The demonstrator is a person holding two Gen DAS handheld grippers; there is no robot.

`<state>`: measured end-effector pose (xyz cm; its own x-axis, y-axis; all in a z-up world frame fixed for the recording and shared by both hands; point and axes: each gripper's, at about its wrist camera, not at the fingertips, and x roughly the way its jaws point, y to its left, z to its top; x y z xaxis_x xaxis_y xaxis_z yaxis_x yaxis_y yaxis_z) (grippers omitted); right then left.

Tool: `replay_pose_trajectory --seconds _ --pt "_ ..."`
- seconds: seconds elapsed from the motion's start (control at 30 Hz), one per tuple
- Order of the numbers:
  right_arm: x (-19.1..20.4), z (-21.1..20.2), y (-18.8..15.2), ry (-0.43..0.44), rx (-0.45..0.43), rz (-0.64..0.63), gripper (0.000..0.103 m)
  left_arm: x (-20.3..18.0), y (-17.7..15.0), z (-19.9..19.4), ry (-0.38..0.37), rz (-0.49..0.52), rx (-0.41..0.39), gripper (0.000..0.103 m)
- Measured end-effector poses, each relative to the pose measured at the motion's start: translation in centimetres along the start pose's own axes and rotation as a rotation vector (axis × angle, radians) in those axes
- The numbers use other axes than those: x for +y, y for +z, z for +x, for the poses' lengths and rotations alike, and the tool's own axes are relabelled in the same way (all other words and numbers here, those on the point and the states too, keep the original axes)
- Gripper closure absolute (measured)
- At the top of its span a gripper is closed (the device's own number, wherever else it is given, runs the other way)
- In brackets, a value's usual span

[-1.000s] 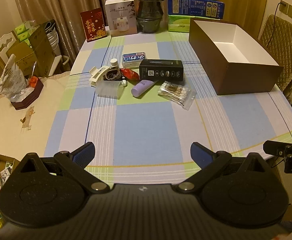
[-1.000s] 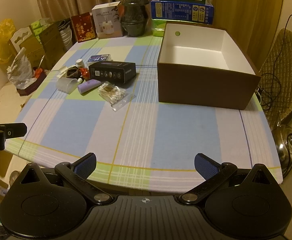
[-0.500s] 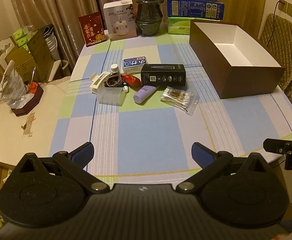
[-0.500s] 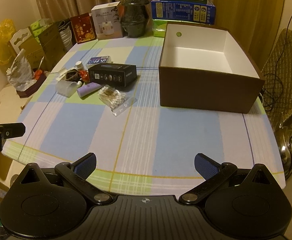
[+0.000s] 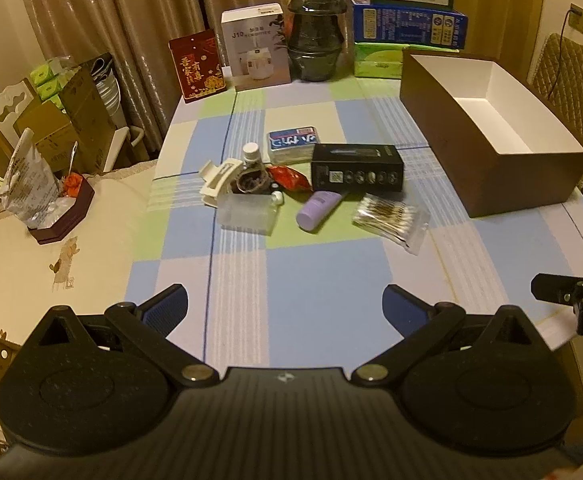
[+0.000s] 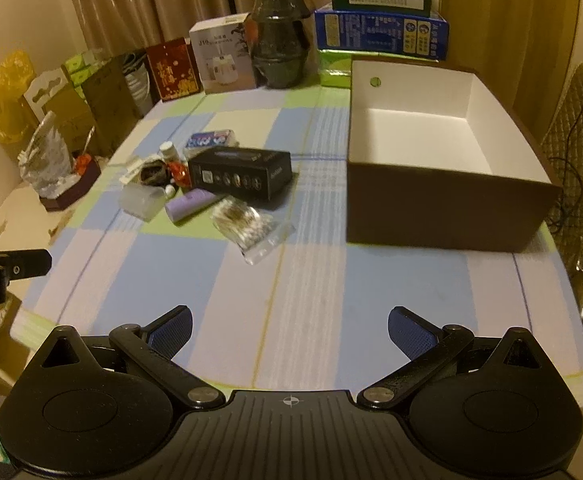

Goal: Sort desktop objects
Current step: 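Reach the right gripper to the cotton swab bag and grasp it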

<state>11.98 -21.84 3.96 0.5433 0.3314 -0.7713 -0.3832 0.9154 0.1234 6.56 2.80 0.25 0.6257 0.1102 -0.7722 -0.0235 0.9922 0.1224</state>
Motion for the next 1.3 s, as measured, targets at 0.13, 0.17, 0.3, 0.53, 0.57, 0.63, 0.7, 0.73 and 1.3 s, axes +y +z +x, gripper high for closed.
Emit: replay_pose_trajectory --seconds 0.13,0.17,0.3,0.53,0.57,0.63,0.7,0.73,1.3 --pt "0.5 1.0 0.8 0.023 -0.020 0.009 0.002 1.1 0.8 1.2 0.007 0.003 0.007 0.001" --pt "0.6 1.2 1.1 0.030 -0.026 0.010 0.002 1.5 1.1 1.7 0.005 0.000 0.011 0.001" --pt "1.2 2.4 1.9 0.049 -0.044 0.013 0.002 2.7 1.9 3.3 -0.005 -0.006 0.026 0.001" --pt "2.2 5.2 3.3 0.079 -0.039 0.005 0.002 4.3 3.7 6.4 -0.034 0.010 0.024 0.001" --pt "2.4 5.7 3.5 0.080 -0.039 0.002 0.002 4.6 4.0 6.9 -0.040 0.012 0.023 0.001" --pt "2.6 6.6 3.8 0.084 -0.039 -0.001 0.002 5.0 4.4 7.8 -0.055 0.016 0.025 0.001" --pt "2.7 7.6 4.3 0.084 -0.032 0.001 0.002 5.3 4.9 8.8 -0.069 0.019 0.030 0.001" --pt "2.8 8.2 4.5 0.085 -0.032 0.001 0.002 5.5 5.1 9.4 -0.076 0.021 0.034 0.001" --pt "3.6 17.0 6.4 0.065 0.034 -0.091 0.016 7.4 7.0 18.4 -0.136 0.063 0.100 0.006"
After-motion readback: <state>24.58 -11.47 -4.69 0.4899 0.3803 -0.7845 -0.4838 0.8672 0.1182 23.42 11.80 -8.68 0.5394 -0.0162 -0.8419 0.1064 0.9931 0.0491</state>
